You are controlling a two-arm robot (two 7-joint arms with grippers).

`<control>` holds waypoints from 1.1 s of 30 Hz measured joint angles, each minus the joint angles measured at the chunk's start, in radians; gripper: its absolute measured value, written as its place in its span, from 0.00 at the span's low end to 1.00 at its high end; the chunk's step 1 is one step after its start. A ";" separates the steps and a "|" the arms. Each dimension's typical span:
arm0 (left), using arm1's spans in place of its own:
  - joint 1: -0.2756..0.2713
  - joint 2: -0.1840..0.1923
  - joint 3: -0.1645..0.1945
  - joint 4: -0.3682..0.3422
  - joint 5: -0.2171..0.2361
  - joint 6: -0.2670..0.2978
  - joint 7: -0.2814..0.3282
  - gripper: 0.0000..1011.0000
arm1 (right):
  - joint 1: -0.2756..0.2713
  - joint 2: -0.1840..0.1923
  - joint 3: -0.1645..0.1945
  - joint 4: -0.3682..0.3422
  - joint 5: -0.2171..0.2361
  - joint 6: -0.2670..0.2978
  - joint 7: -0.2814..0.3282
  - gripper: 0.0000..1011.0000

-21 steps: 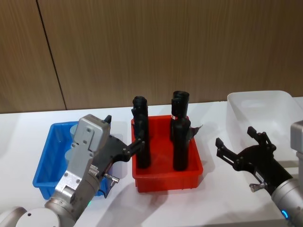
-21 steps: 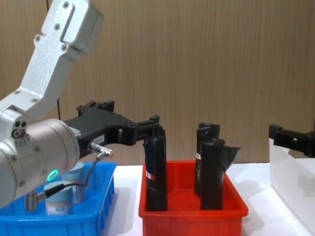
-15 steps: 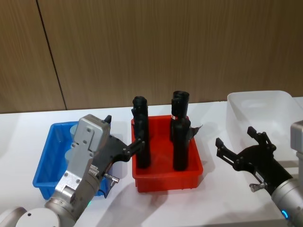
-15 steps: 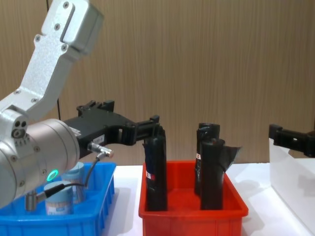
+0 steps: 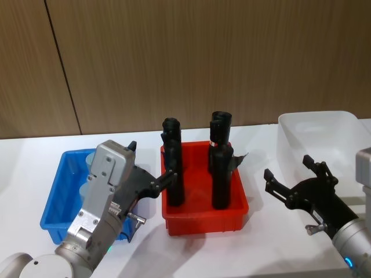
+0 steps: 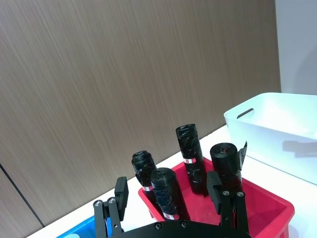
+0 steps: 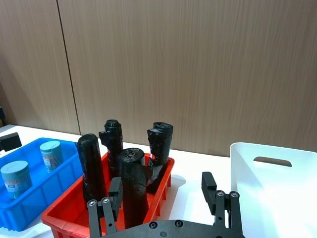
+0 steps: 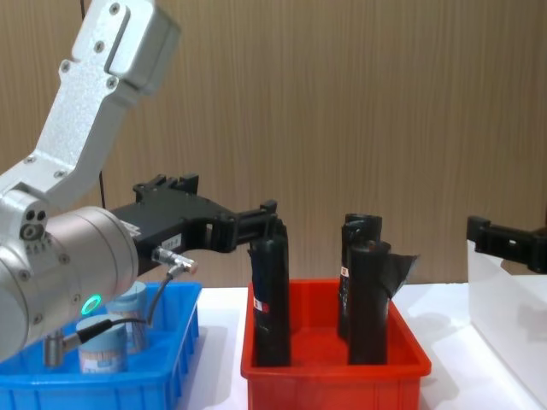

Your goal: Pick the cotton swabs from the blue box and place them into the white box.

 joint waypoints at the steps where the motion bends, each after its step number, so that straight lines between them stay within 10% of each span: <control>1: 0.000 0.000 0.000 0.000 0.000 0.000 0.000 0.99 | 0.000 0.000 0.000 0.000 0.000 0.000 0.000 0.99; 33: 0.013 0.009 -0.017 -0.009 -0.032 0.027 0.044 0.99 | 0.000 0.000 0.000 0.000 0.000 0.000 0.000 0.99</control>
